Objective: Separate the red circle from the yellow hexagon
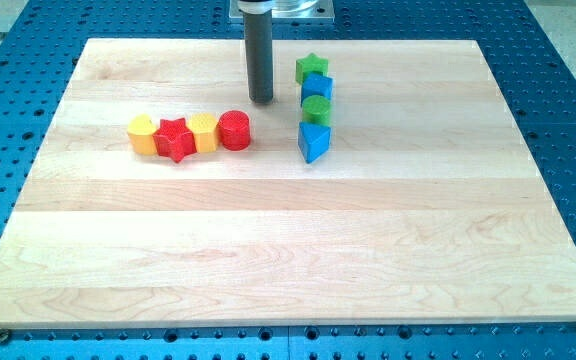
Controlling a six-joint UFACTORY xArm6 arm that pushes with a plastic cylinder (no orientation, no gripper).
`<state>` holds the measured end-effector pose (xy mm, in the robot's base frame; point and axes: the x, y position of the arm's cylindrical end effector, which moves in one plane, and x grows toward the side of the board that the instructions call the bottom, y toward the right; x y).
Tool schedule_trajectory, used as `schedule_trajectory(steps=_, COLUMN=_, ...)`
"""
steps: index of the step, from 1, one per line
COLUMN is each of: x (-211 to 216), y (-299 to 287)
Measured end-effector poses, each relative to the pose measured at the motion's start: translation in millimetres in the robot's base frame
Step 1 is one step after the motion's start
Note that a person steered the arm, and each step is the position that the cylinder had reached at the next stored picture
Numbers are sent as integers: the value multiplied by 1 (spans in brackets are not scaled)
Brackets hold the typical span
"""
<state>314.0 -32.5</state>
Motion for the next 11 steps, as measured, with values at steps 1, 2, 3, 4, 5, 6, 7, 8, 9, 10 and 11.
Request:
schedule_trajectory(steps=1, x=0, y=-1)
schedule_trajectory(steps=2, x=-19, y=-1)
schedule_trajectory(steps=3, x=-70, y=5)
schedule_trajectory(steps=4, x=-80, y=6)
schedule_trajectory(steps=5, x=-87, y=15)
schedule_trajectory(steps=6, x=-101, y=41)
schedule_trajectory(steps=7, x=-89, y=47)
schedule_trajectory(steps=8, x=-76, y=51)
schedule_trajectory(steps=9, x=-59, y=63)
schedule_trajectory(steps=10, x=-65, y=100)
schedule_trajectory(steps=11, x=-63, y=124)
